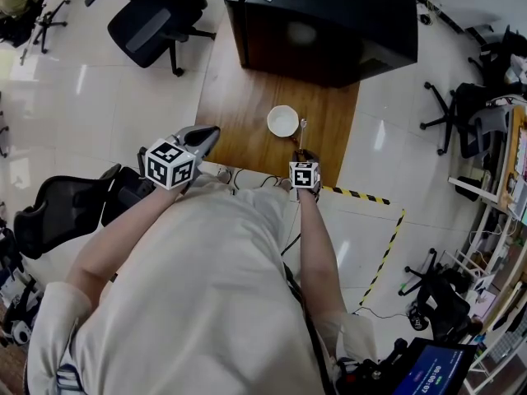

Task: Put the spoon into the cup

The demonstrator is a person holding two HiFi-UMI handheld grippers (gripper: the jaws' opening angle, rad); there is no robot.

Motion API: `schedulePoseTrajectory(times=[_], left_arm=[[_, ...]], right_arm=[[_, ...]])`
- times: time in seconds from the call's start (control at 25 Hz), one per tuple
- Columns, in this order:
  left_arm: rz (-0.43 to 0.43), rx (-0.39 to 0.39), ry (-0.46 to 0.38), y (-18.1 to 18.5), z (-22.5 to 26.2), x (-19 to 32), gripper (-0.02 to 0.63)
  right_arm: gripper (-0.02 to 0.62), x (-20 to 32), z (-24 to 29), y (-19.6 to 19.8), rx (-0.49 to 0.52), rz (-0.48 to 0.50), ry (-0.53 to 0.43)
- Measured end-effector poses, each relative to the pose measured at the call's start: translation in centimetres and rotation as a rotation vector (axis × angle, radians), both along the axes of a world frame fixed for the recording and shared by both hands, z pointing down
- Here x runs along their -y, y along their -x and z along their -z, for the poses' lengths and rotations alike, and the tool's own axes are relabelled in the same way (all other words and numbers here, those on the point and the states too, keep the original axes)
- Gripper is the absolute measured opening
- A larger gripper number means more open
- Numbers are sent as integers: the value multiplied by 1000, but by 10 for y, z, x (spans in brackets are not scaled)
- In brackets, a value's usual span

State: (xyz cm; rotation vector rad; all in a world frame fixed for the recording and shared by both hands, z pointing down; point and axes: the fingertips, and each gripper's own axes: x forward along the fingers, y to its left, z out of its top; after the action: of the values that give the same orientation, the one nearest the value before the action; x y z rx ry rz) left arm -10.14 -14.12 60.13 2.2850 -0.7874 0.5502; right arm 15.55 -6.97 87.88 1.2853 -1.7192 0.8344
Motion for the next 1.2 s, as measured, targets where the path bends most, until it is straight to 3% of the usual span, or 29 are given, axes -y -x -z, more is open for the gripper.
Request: schedulePoseTrajectory(times=[0.64,0.96,1.2], left_arm=[[-23,-51,-12,-6,3,-2,0],[-29,-81,-27,-9,7,-3,0],[-26,-99,-30,-5,7,-6,0]], right_arm=[[127,9,80,-28,-5,-78,-180],[127,10,145,-19,12,-37,-279],[127,15,176,8,42,38,-302]])
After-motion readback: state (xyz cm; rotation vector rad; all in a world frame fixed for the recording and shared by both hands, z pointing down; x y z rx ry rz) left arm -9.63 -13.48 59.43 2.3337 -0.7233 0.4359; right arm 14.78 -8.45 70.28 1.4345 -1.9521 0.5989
